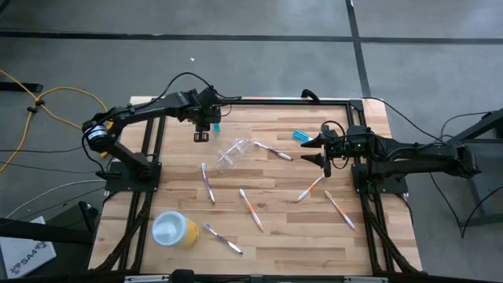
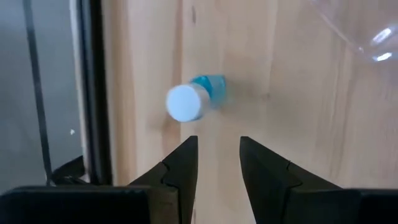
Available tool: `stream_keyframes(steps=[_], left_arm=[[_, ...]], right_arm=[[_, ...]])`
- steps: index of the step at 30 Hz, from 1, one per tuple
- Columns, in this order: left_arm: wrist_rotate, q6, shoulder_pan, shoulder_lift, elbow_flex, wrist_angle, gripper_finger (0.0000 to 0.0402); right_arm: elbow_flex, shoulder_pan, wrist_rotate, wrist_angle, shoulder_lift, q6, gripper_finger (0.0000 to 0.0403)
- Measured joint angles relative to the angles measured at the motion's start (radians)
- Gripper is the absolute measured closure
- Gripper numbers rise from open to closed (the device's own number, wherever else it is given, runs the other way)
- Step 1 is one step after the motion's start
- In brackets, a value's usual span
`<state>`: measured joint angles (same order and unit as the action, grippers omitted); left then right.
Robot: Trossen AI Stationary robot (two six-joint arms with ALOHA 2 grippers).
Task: Pick & Place toothbrushing station
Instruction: Put the left blue mouthwash into the transparent organizer
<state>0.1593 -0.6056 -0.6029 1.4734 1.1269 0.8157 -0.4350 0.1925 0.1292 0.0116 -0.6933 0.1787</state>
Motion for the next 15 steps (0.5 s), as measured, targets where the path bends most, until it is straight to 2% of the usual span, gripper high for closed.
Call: stream_keyframes(steps=[10, 15], left_arm=[[0.012, 0.029, 0.036, -0.039, 0.012, -0.001, 0.0291], [0.13, 0.048, 0.079, -0.05, 0.013, -0.004, 0.0291]], right_arm=[[0.0, 0.0, 0.0, -0.002, 0.0, 0.0, 0.0192], [0.0, 0.0, 0.001, -0.002, 0.0, 0.0, 0.0192]])
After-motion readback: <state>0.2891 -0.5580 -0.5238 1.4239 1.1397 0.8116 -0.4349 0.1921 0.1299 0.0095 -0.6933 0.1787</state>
